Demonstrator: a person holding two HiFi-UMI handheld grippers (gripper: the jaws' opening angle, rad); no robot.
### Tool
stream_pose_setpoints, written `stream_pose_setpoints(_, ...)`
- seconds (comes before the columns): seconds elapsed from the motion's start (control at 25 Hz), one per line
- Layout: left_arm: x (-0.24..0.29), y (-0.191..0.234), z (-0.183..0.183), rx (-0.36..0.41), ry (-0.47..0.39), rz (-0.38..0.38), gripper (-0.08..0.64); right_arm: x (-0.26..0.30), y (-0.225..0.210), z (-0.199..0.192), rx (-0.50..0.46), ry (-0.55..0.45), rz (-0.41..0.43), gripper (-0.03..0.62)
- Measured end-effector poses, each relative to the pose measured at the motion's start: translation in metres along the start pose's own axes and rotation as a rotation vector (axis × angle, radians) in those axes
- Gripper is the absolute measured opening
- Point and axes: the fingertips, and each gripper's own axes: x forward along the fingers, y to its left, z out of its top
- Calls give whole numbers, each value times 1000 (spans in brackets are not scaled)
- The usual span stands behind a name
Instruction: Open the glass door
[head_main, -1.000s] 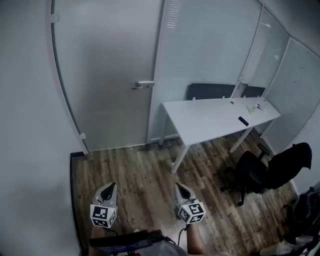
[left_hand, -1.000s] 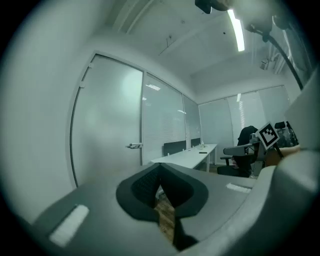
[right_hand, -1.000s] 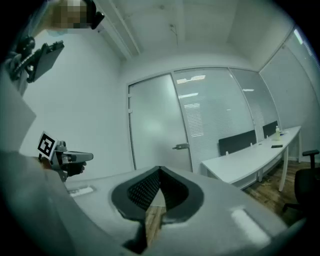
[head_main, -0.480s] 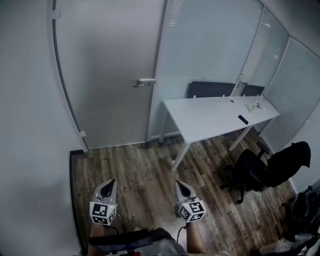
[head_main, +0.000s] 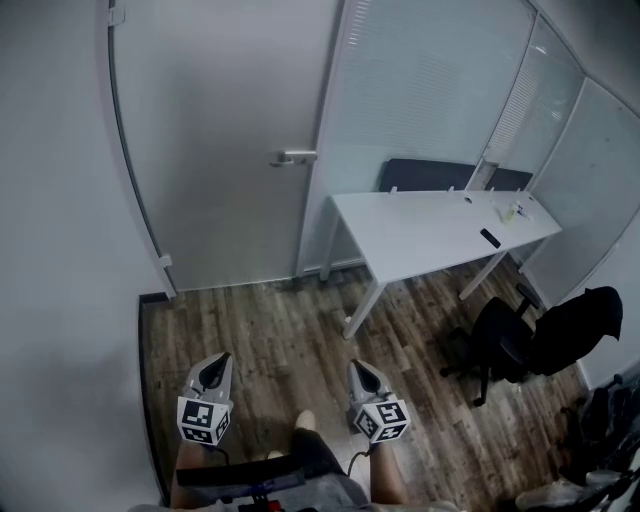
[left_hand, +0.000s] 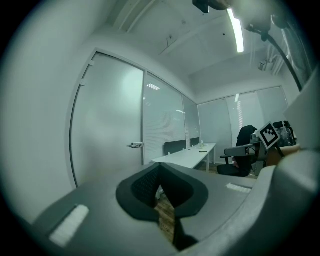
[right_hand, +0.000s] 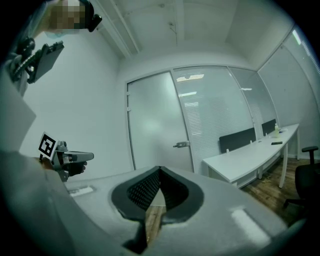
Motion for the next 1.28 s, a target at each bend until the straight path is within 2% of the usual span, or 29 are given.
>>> stream_pose_setpoints(0.36,51,30,-4,-14,14,33,4,66,-24,10,-17,7,39,2)
stream_pose_setpoints(0.84,163,55,17,10,20,43,4,168,-78,34,-8,21,75,2)
stream_pose_setpoints(1.28,255,67,29,-13,13,63,3,242,-135,47,6,25,116,2)
